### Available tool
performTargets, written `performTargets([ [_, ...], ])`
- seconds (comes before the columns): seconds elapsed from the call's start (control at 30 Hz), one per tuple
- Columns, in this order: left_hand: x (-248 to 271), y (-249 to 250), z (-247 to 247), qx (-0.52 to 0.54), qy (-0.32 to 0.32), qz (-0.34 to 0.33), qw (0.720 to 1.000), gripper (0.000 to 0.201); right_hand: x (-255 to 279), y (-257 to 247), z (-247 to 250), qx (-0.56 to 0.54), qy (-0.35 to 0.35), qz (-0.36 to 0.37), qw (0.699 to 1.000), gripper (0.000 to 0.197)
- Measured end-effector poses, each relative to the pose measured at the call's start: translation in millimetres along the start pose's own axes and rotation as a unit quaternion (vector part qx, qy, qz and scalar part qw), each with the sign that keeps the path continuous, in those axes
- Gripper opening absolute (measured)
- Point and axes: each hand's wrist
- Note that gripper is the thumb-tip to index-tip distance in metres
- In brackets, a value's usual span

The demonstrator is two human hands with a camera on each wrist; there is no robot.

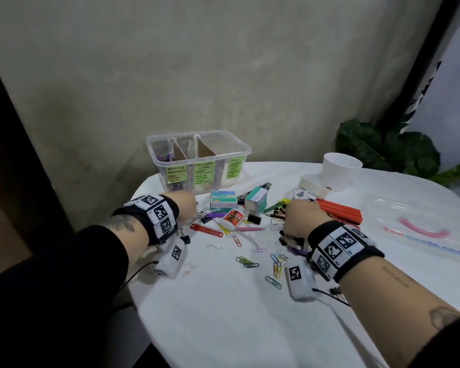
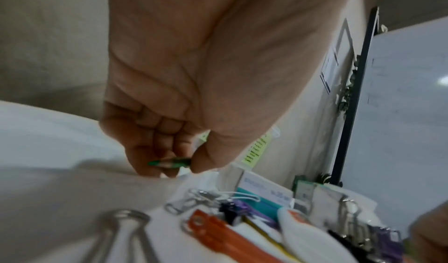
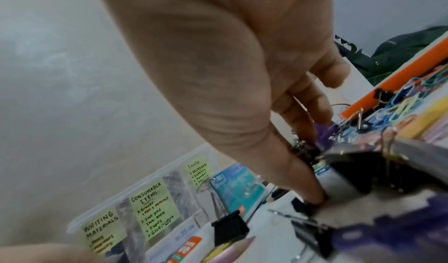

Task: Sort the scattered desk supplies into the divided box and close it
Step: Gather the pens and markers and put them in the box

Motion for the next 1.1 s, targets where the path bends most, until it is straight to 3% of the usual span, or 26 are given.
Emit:
performTargets([
  [0.1, 4.6, 7.1, 12.0, 0.021, 0.056, -0.028, 0.998, 0.029, 0.8, -10.6, -1.4, -0.061, 0.041, 0.023, 0.997, 0.016],
  [0.17, 5.3, 12.6, 19.9, 0.111, 0.106, -0.03, 0.988, 0.03, 4.2, -21.4, -6.2, -0.16, -0.012, 0.052, 0.986, 0.013],
  [0.27, 0.4, 26.3, 30.7, 0.3, 0.19, -0.024, 0.935, 0.029, 8.0, -31.4, -19.6, -0.21, -0.063, 0.082, 0.972, 0.012],
  [0.37, -4.1, 42.5, 33.8, 0.411, 0.215, -0.045, 0.885, 0.018, 4.9, -32.0, -27.2, -0.213, -0.058, 0.104, 0.97, 0.018],
  [0.43, -6.6, 49.3, 35.5, 0.406, 0.217, -0.062, 0.886, 0.015, 3.7, -31.9, -27.2, -0.214, -0.061, 0.106, 0.969, 0.013],
  [0.53, -11.3, 53.2, 38.2, 0.339, 0.219, -0.069, 0.912, 0.021, 7.4, -30.9, -26.6, -0.202, -0.078, 0.109, 0.97, 0.02],
  [0.63, -11.0, 54.1, 43.2, 0.295, 0.222, -0.043, 0.928, 0.02, 12.0, -22.8, -22.1, -0.227, -0.088, 0.118, 0.963, 0.017],
  [0.7, -8.0, 55.2, 51.2, 0.337, 0.261, -0.023, 0.904, 0.012, 12.4, -14.7, -11.9, -0.27, -0.064, 0.128, 0.952, 0.009],
  [0.8, 0.1, 59.1, 71.9, 0.454, 0.278, -0.037, 0.846, 0.038, 6.4, -2.5, 10.7, -0.305, -0.041, 0.17, 0.936, 0.005],
  [0.9, 7.2, 67.9, 94.6, 0.454, 0.283, -0.074, 0.842, 0.04, 0.0, 6.9, 32.7, -0.396, -0.008, 0.189, 0.899, 0.006],
  [1.03, -6.3, 71.3, 109.0, 0.525, 0.301, -0.028, 0.796, 0.033, -14.7, 26.2, 42.0, -0.535, 0.055, 0.149, 0.83, 0.023],
  [1.1, -13.9, 73.4, 110.6, 0.508, 0.309, -0.005, 0.804, 0.036, -27.5, 37.9, 33.5, -0.522, 0.07, 0.111, 0.843, 0.021],
])
Point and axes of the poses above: each hand's wrist, its own x-axis away from the middle knuckle, its own z-axis out of the back of the hand, y = z × x, and after that the axes turned 15 degrees about -x, right-handed
